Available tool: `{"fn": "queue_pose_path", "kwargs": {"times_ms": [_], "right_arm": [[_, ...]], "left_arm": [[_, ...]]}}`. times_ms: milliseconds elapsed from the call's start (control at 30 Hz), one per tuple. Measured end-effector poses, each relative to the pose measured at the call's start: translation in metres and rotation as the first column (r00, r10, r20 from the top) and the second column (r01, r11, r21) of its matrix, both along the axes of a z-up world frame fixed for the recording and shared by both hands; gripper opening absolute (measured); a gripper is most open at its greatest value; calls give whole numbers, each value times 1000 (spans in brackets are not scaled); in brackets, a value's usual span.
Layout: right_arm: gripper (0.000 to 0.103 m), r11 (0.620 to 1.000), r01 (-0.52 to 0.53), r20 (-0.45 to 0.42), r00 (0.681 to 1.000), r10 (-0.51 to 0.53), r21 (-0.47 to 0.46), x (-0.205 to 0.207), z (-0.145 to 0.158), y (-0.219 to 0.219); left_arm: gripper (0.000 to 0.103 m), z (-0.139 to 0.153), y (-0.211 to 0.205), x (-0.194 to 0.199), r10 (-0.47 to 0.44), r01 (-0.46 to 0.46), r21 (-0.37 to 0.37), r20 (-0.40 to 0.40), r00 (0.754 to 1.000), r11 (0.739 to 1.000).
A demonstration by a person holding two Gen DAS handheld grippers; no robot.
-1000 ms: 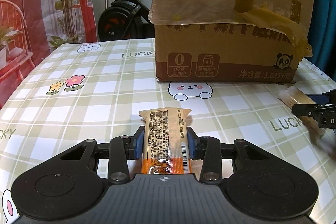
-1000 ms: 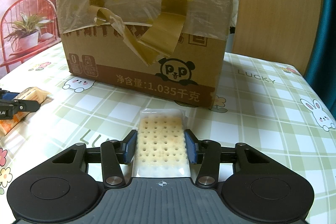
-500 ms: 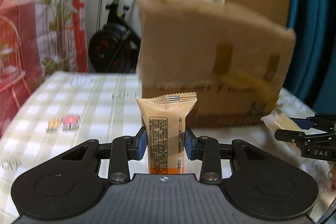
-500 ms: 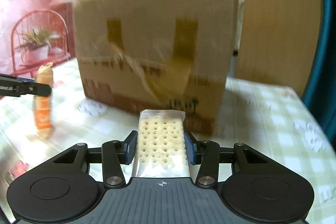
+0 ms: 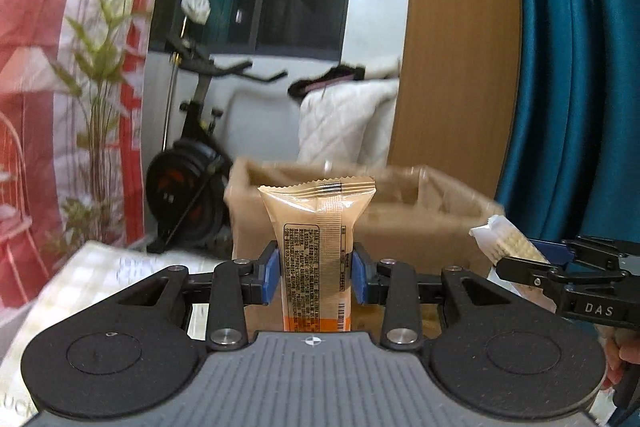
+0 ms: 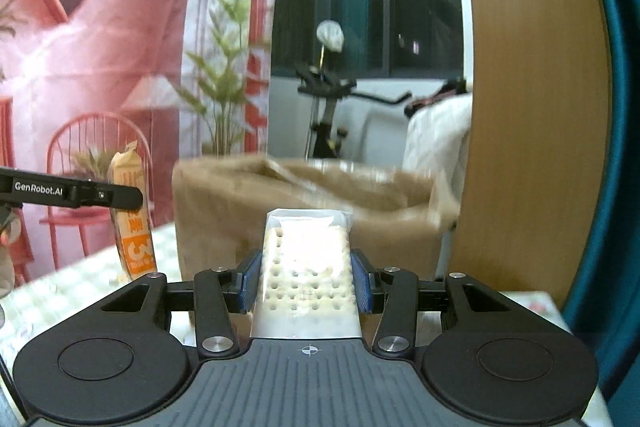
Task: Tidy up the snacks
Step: 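Lift both snacks and carry them over the paper-lined box, then open both grippers to drop the cracker and cake packet into the box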
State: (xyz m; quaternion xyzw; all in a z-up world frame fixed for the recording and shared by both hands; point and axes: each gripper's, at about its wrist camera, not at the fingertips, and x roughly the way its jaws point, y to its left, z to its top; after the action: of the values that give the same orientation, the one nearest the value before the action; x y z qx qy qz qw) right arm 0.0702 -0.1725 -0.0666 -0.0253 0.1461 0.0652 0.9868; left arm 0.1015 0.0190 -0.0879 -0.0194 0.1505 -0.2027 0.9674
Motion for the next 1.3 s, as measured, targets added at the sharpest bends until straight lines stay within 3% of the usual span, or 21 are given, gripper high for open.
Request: {"fn": "queue_pose_path", "kwargs": {"times_ms": [333, 533, 867, 1133, 1233, 1300], "right_arm": [[43, 999, -4, 23, 1000, 5, -33, 90, 57, -30], [43, 999, 15, -9, 1000, -16, -39, 142, 61, -36], [43, 997, 35, -134, 990, -44, -62, 172, 19, -32], [43, 994, 77, -173, 981, -89, -73, 172, 3, -34], [47, 995, 70, -172, 982, -81, -67, 170, 3, -34], [61, 995, 69, -171, 982, -79, -66, 168, 4, -35]], "left_arm": [[38, 56, -18, 62, -30, 31, -10, 90, 995, 999], [38, 73, -35, 108, -38, 38, -5, 85, 996, 999], [38, 37, -63, 157, -52, 57, 100, -56, 997, 993], [41, 15, -56, 166, -67, 82, 95, -156, 985, 992], [61, 12, -50, 164, -75, 89, 89, -153, 985, 992], [78, 13, -44, 161, -55, 67, 85, -140, 989, 994]]}}
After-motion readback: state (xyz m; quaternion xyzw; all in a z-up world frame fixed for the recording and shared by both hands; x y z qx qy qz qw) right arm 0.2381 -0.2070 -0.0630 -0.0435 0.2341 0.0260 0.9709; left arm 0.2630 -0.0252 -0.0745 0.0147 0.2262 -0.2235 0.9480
